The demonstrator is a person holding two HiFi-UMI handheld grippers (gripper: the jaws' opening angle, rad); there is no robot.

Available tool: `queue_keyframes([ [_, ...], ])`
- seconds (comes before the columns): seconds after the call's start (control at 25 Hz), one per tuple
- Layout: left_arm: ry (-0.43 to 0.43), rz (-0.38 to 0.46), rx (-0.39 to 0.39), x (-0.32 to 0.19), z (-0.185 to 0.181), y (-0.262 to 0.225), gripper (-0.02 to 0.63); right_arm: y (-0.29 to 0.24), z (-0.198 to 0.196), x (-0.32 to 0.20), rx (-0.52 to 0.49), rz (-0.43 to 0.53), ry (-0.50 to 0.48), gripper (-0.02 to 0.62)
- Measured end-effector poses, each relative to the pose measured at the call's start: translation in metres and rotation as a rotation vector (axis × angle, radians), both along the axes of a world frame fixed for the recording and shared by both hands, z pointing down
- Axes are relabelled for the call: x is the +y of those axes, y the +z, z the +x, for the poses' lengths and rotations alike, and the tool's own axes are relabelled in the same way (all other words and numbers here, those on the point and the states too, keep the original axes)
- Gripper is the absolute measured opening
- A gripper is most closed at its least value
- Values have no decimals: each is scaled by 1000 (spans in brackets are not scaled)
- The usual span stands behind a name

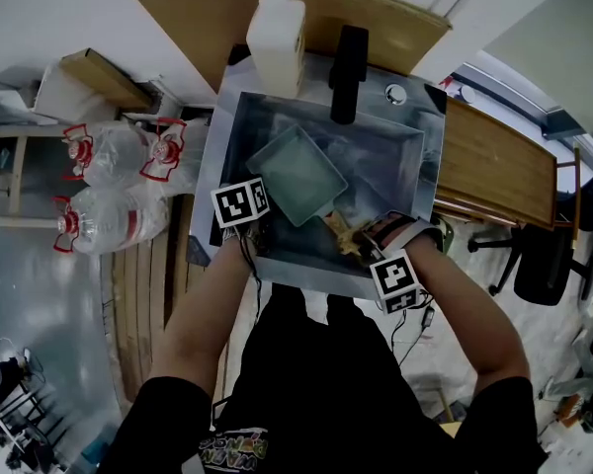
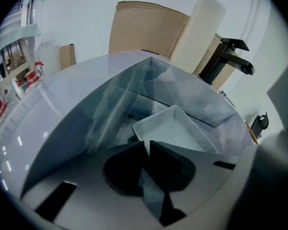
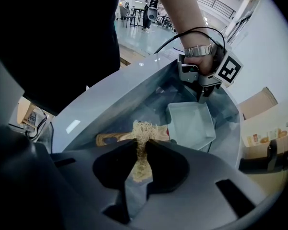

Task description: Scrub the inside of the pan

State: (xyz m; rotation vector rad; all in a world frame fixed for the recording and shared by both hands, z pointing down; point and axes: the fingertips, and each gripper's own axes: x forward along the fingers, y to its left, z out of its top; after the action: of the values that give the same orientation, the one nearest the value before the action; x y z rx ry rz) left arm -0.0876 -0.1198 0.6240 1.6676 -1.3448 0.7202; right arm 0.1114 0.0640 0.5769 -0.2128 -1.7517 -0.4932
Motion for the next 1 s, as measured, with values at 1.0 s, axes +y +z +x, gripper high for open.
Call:
queue_keyframes([
  [1.0,18,99,-13,6,11,-42,15,-12,33,34,-76,-51,179,71],
])
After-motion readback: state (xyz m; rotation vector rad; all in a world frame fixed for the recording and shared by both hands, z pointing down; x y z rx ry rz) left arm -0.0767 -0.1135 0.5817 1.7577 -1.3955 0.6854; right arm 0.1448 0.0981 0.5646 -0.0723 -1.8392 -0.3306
